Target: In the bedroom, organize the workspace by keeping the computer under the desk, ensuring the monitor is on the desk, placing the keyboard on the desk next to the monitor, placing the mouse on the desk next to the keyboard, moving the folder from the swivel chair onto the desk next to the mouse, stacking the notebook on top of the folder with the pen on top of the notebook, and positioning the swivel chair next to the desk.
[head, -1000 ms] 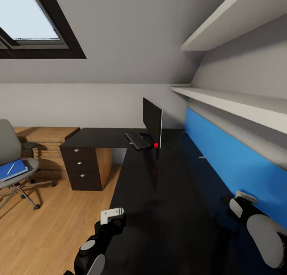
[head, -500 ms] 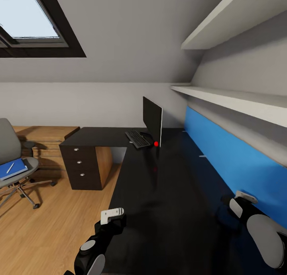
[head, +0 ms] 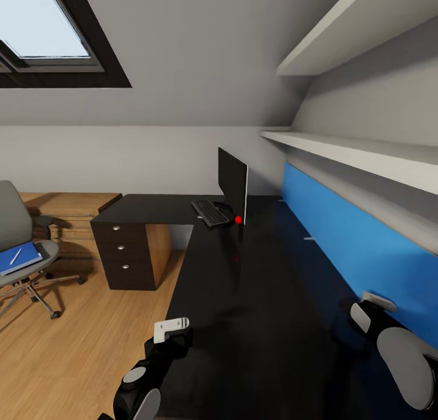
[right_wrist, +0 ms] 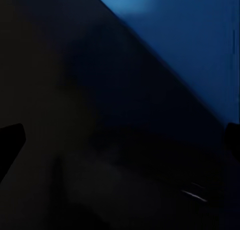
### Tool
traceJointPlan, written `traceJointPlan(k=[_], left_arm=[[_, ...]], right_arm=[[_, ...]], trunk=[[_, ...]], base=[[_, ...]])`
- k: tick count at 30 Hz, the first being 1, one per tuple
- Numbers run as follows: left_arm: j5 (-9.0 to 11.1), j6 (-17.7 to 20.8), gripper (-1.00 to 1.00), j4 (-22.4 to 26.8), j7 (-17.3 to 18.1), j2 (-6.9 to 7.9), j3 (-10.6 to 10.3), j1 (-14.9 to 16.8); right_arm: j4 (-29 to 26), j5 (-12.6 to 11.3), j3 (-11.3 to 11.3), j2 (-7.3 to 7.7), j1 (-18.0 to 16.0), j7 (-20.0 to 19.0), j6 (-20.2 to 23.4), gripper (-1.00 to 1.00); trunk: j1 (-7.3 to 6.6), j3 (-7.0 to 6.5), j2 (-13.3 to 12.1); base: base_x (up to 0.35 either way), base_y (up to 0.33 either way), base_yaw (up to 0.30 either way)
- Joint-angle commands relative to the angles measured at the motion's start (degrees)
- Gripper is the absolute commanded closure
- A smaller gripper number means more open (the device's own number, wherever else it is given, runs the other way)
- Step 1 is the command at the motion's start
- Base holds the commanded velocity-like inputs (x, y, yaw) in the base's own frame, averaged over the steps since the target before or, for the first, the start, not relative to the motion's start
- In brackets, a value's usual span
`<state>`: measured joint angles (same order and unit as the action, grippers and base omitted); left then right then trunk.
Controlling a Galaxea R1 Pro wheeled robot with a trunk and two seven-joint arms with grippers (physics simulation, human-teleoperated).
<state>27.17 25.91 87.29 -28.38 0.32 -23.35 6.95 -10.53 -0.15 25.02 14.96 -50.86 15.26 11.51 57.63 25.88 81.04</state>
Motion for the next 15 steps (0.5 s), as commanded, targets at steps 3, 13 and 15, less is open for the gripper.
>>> traceJointPlan(k=[3,13,15], left_arm=[[0.5,0.1,-1.0,0.1,-0.5,0.03,-0.1,0.1],[0.5,0.1,-1.0,0.1,-0.5,0.03,-0.1,0.0],[0.5,0.1,-1.0,0.1,-0.5,0.03,-0.1,0.0]], right_arm=[[-0.1,0.0,-0.1,-0.01,0.0,1.3,0.5,-1.0],[0.1,0.0,-0.1,0.06,0.0,1.5,0.7,-1.0],[0.1,0.0,-0.1,0.07,0.0,1.5,0.7,-1.0]], trunk=[[0.0,0.06,0.0],[0.0,0.06,0.0],[0.0,0.06,0.0]], base=[[0.0,0.0,0.0],[0.0,0.0,0.0],[0.0,0.0,0.0]])
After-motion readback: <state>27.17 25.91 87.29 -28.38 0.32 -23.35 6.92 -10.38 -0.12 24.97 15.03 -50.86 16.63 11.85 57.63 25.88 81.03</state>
